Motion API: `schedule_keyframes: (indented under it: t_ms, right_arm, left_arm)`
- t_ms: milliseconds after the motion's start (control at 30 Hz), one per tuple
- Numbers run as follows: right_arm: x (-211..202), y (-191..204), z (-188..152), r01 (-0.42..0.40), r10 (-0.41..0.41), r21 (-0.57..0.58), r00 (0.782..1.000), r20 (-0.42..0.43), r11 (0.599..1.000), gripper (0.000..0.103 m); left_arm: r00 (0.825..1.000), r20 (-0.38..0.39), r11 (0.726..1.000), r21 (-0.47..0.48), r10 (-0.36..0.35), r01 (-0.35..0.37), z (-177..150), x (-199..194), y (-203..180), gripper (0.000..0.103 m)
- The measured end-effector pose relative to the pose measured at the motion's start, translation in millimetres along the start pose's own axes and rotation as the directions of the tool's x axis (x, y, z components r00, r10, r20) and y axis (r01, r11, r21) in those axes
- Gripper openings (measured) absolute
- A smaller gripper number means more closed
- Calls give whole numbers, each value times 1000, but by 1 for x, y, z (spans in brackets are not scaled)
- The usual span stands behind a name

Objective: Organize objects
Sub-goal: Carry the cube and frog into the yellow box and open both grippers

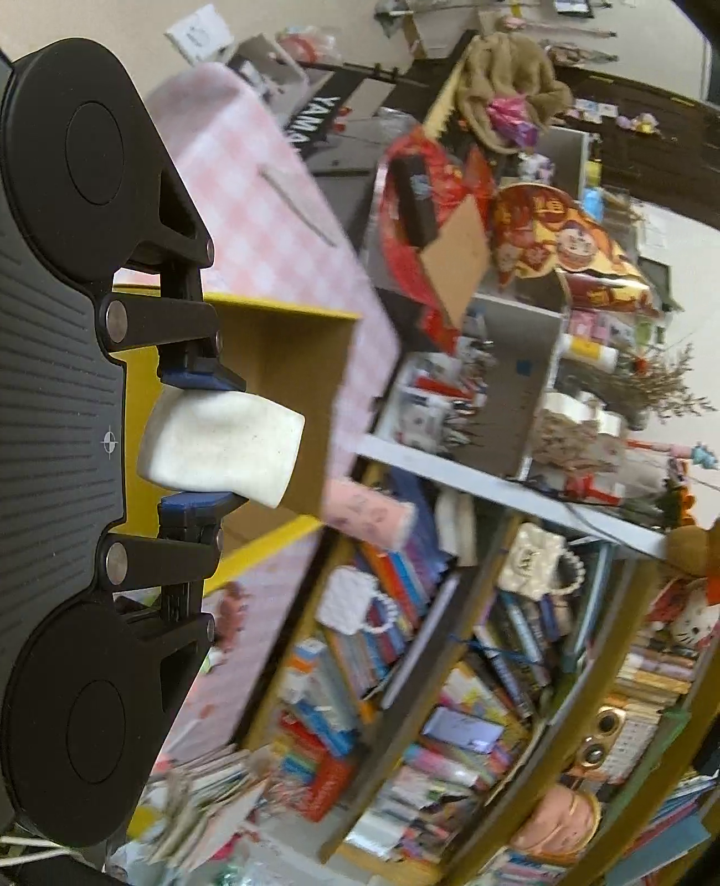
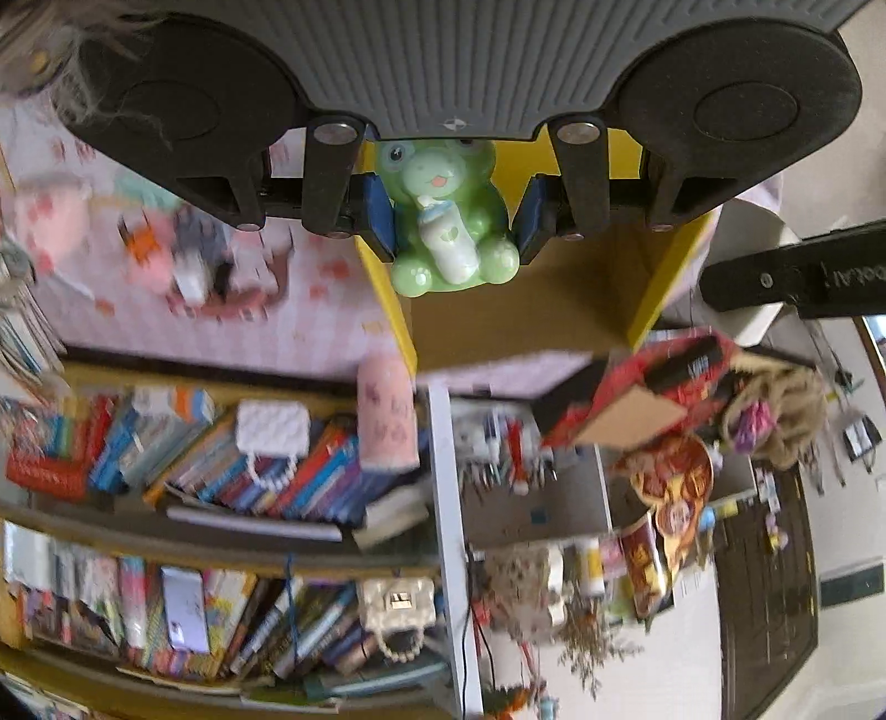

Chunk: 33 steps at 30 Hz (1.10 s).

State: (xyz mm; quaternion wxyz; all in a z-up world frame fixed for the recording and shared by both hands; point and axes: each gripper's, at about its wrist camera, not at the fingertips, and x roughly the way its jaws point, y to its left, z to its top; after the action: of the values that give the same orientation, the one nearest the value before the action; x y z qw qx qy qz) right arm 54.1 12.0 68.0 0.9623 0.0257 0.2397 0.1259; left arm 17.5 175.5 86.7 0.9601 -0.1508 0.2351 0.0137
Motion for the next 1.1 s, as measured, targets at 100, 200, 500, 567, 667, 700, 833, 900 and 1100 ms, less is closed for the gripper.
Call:
schedule_keyframes:
  t_ms: [100,200,500,567,667,700,833,900,1100]
  right_arm:
    - [29,-2,25,-58,59,-24,998,3,998,43]
    - [72,1,44,-105,102,-88,994,-37,991,43]
    - [192,7,59,-206,154,-192,954,-258,960,43]
    - [206,8,59,-226,159,-217,944,-288,950,43]
    - [225,11,58,-254,164,-251,930,-330,934,43]
    - [230,12,58,-258,161,-264,927,-340,929,43]
    - [252,18,53,-272,130,-319,906,-403,908,43]
    - [261,15,46,-274,110,-337,895,-432,901,43]
    - [269,16,39,-297,96,-359,870,-483,885,43]
  left_arm:
    - [999,17,999,6,32,-32,19,30,-7,33]
    - [997,-7,997,-11,78,-78,29,67,-12,33]
    - [971,-93,975,-2,222,-223,39,154,-12,32]
    - [966,-106,971,-1,237,-238,41,164,-11,32]
    - [956,-130,964,-6,261,-264,43,180,-7,32]
    - [952,-144,962,-5,268,-272,42,186,-6,33]
    - [930,-216,953,10,299,-304,38,210,0,33]
    - [919,-238,948,27,314,-317,33,216,2,33]
    - [902,-273,942,63,335,-331,26,227,1,34]
